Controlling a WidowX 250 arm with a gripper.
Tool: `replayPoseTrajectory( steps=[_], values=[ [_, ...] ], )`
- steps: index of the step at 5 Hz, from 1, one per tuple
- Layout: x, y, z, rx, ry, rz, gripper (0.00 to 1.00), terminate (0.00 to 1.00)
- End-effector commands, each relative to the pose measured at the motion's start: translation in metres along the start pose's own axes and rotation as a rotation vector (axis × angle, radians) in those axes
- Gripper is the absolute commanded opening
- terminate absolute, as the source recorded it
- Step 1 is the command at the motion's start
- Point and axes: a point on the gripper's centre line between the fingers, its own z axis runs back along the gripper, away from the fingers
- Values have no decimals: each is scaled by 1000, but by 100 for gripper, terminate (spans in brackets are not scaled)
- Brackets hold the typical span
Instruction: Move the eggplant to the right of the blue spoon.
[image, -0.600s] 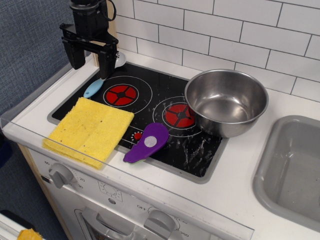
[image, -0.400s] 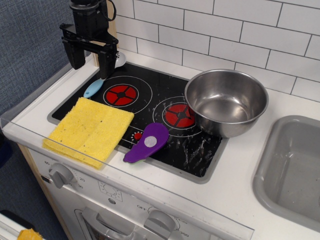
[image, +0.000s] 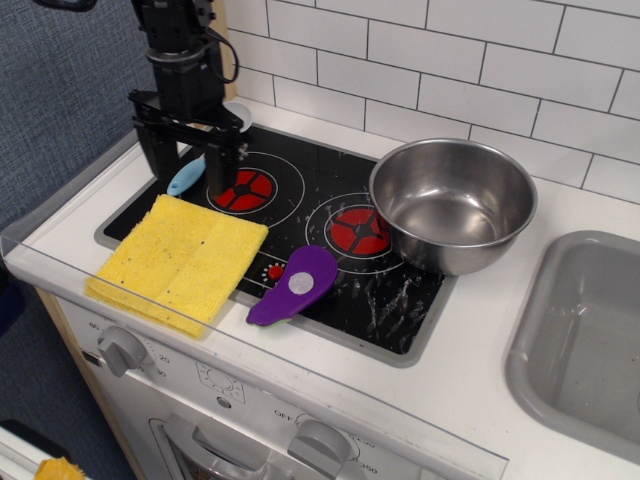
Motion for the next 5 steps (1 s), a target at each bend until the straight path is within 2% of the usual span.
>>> replayPoseTrajectory(
  steps=[1,3,4,5],
  values=[
    [-16,-47,46,75,-126,-139,100,0],
    [-44,-97,15,91,-100,-249,100,0],
    [-51,-112,6,120,-83,-284,100,0],
    [-53,-118,-5,121,-73,-287,100,0]
  ],
)
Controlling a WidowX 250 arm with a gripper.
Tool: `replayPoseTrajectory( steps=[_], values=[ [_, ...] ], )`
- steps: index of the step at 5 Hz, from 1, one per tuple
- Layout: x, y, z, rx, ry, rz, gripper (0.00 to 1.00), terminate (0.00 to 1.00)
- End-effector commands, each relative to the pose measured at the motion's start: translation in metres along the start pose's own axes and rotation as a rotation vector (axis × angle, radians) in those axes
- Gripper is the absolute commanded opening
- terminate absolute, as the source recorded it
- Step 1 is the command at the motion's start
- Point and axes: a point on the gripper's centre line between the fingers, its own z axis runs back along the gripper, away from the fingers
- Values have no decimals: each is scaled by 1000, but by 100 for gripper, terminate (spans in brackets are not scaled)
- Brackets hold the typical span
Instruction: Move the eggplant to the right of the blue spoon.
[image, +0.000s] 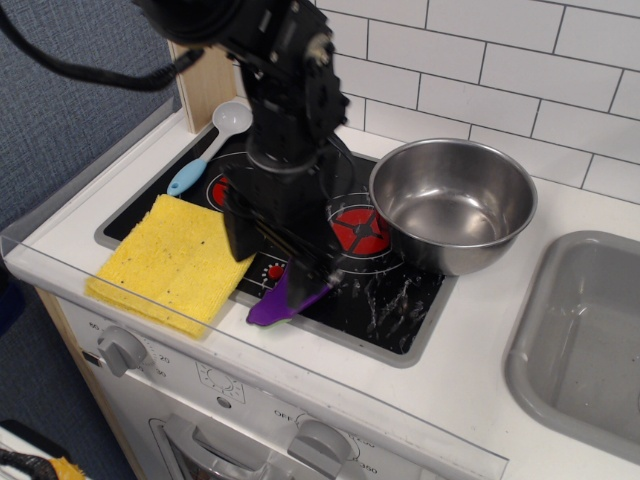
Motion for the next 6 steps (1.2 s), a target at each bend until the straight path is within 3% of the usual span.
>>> replayPoseTrajectory(
  steps=[1,3,4,5,6],
  values=[
    [3,-1,-11,10,-13,18,100,0],
    [-3,-1,-32,-43,17,41,100,0],
    [-1,0,-23,-45,-5,34,0,0],
    [7,15,6,-57,-69,59,0,0],
    [21,53,20,-64,-108,162,0,0]
  ],
)
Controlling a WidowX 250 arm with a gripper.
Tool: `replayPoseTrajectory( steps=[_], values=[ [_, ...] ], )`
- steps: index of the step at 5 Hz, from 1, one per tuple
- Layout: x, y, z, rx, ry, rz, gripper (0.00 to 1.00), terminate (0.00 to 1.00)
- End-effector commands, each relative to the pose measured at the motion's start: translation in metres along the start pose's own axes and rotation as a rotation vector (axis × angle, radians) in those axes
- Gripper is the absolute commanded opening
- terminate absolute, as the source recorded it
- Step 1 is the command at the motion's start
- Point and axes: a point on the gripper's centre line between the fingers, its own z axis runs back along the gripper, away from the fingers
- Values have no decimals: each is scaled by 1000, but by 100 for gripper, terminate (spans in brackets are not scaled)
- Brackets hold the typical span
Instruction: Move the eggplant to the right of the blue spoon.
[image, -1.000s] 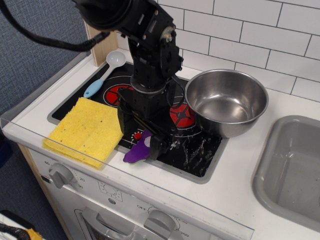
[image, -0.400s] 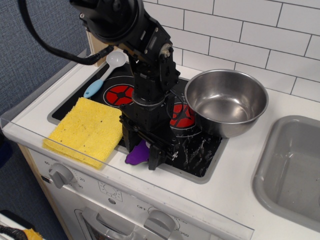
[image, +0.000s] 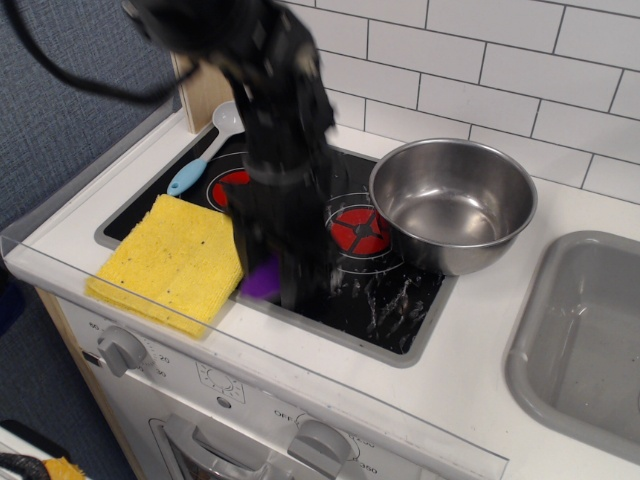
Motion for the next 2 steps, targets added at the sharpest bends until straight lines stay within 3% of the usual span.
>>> replayPoseTrajectory(
  steps=[1,2],
  values=[
    [34,76,22,18,-79,165,0,0],
    [43,96,8,18,-54,200,0,0]
  ],
)
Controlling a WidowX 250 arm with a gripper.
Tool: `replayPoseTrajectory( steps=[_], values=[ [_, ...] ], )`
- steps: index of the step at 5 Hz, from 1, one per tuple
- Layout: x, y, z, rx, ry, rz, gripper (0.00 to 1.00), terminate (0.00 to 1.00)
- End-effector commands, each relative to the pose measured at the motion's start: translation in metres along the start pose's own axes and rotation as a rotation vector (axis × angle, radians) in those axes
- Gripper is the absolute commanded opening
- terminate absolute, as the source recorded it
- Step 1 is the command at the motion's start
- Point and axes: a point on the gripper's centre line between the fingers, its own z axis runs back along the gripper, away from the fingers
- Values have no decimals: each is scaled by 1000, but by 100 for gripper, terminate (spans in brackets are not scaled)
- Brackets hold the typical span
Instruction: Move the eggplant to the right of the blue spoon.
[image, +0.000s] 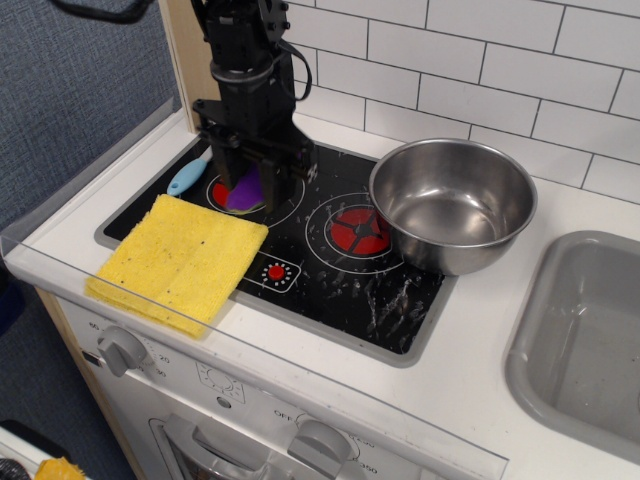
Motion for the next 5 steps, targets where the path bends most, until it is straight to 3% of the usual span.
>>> replayPoseTrajectory(
  steps=[1,2,3,5],
  values=[
    [20,44,-21,38,24,75,0,0],
    [25,57,-28,51,39,93,0,0],
    [25,57,-31,37,33,93,100,0],
    [22,49,7,45,-38,43,100,0]
  ],
)
